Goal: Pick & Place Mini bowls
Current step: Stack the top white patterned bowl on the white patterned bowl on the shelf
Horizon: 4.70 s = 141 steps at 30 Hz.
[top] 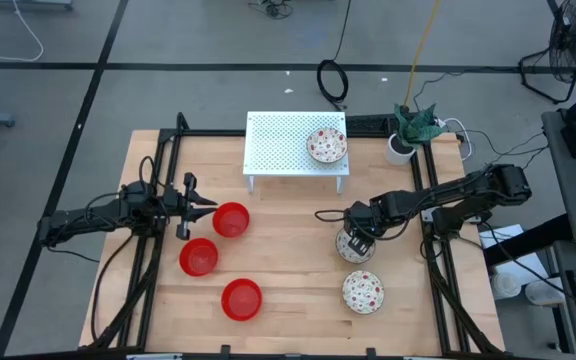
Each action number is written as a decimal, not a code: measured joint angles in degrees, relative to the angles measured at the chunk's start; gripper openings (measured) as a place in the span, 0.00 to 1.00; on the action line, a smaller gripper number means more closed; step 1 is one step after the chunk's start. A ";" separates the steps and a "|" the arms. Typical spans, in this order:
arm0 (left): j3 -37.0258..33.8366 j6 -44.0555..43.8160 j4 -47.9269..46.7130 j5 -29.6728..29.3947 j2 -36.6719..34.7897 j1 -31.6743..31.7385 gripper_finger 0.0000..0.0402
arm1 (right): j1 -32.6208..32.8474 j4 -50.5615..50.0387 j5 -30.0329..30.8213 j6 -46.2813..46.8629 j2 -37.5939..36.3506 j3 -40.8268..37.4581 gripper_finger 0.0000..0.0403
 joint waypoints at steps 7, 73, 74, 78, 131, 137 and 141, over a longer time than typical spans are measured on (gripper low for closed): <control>-0.02 0.00 0.00 0.00 0.01 0.00 0.16 | -0.02 -0.67 0.02 0.00 0.00 0.00 0.33; 0.00 0.00 0.00 0.00 -0.01 0.00 0.16 | -0.02 18.46 3.89 -10.86 0.09 -0.07 0.03; -0.01 0.00 0.00 0.00 0.00 0.02 0.16 | -0.02 19.31 3.90 -11.41 0.09 -0.09 0.03; -0.02 0.00 0.00 0.00 0.00 0.00 0.16 | -0.02 22.89 5.77 -13.69 0.09 -0.11 0.03; -0.01 0.00 0.00 0.00 0.00 0.02 0.16 | -4.23 79.11 -21.37 -42.21 -0.02 -3.08 0.00; 0.00 0.00 0.00 0.00 0.01 0.00 0.16 | -4.24 84.85 -32.63 -39.43 -0.02 -3.02 0.00; -0.02 0.00 0.00 0.00 0.00 0.01 0.16 | -3.77 84.50 -33.22 -39.41 -0.02 -3.02 0.00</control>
